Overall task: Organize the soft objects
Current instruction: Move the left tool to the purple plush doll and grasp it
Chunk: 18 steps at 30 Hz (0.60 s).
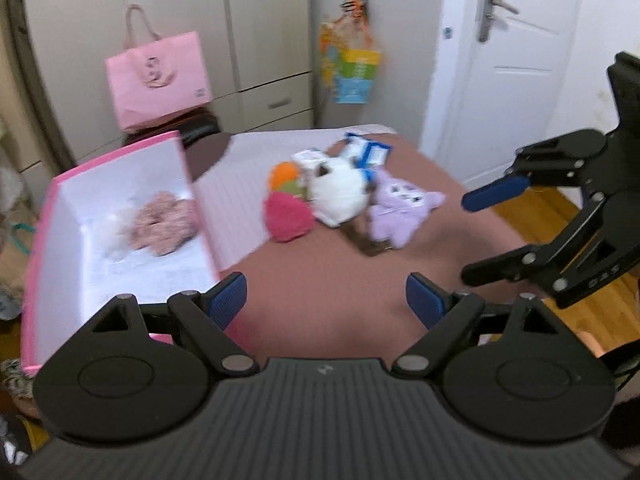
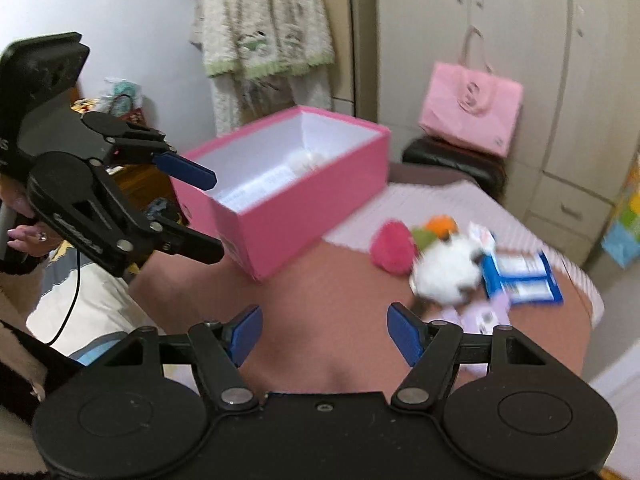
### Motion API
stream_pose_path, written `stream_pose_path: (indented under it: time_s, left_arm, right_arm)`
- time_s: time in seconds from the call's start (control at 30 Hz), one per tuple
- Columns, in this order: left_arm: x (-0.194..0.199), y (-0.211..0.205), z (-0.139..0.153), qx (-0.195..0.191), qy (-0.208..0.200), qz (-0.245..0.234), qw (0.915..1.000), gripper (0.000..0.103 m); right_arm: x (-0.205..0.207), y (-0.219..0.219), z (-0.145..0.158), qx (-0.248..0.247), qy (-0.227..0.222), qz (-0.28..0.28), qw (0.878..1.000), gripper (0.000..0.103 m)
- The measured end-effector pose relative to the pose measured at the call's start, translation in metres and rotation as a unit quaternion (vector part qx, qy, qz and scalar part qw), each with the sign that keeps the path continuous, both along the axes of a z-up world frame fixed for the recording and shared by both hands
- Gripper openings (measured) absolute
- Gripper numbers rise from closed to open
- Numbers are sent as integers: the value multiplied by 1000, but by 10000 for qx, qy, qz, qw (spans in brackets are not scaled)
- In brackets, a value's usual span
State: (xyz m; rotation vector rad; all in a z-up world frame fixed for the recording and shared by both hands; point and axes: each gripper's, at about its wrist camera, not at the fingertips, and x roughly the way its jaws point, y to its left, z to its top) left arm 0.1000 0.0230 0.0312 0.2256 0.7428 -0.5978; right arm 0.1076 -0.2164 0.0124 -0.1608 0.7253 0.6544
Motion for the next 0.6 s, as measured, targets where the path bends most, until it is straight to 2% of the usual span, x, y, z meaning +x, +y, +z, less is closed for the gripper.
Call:
stream_pose_path:
  time_s: [0.1, 0.23, 0.4, 0.6]
  left_arm:
    - [5, -16, -10, -141, 81, -48, 9999, 87]
    - [23, -35, -21, -358, 479, 135, 9981, 85]
    - [36, -58, -38, -342, 534, 118, 9979, 83]
    - [60, -88, -54, -333, 646, 174, 9972, 83]
  right_arm:
    - [-3, -18, -11, -15, 64, -174, 9998, 74]
    - [-5, -40, -26, -151, 83, -291, 9994, 74]
    - [10, -66, -44, -53, 121, -531, 9985, 74]
    - [28, -79, -63, -464, -151, -686, 9964, 74]
